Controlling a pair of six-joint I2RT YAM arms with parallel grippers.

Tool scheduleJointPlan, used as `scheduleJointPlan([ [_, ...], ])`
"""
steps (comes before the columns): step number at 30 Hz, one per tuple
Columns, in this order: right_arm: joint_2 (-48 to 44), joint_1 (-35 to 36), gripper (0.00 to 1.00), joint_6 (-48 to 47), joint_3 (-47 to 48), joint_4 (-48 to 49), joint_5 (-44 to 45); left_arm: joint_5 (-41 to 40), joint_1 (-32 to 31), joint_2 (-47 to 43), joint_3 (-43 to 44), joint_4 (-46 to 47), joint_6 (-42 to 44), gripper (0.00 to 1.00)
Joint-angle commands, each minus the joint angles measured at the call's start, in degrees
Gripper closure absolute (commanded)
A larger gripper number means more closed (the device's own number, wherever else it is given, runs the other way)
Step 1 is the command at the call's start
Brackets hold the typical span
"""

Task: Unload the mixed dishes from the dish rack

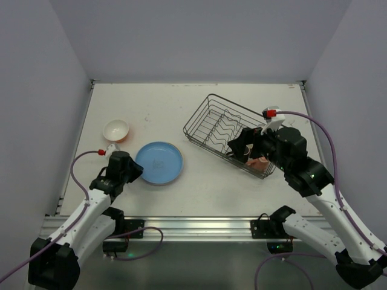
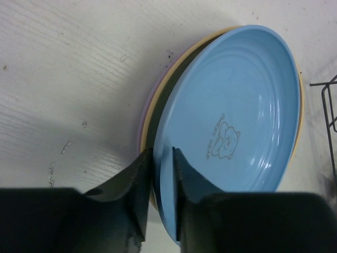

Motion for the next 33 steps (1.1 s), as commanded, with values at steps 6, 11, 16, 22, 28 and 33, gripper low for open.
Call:
scheduleJointPlan([
  [6, 0.95, -0.17, 0.01, -0.71, -0.35, 2.94, -1.60, -0.87, 0.35, -2.69, 1.63, 1.16, 3.24, 0.55],
  [11, 2.09, -0.17, 0.01, -1.24, -0.44, 3.91, -1.69, -2.71, 0.26, -4.72, 2.42, -0.77, 5.09, 0.69],
  [16, 5.86, -0.17, 0.01, -0.98, 0.18, 4.70, -4.94, -2.63, 0.17, -4.63, 2.25, -1.75, 5.53, 0.68],
  [22, 7.19, -0.17, 0.01, -0.80, 0.18, 5.58, -5.91, -2.71, 0.17, -3.57, 1.72, -2.53, 6.23, 0.58],
  [28, 8.68, -0.17, 0.01, -1.24, 0.70, 5.76, -4.25, -5.35, -0.44, -7.09, 3.74, -4.99, 7.37, 0.67],
  [33, 14.99, -0.60, 0.01, -2.03, 4.21, 3.31, -1.96, -3.86, -3.16, -7.71, 6.29, -5.35, 7.90, 0.65],
])
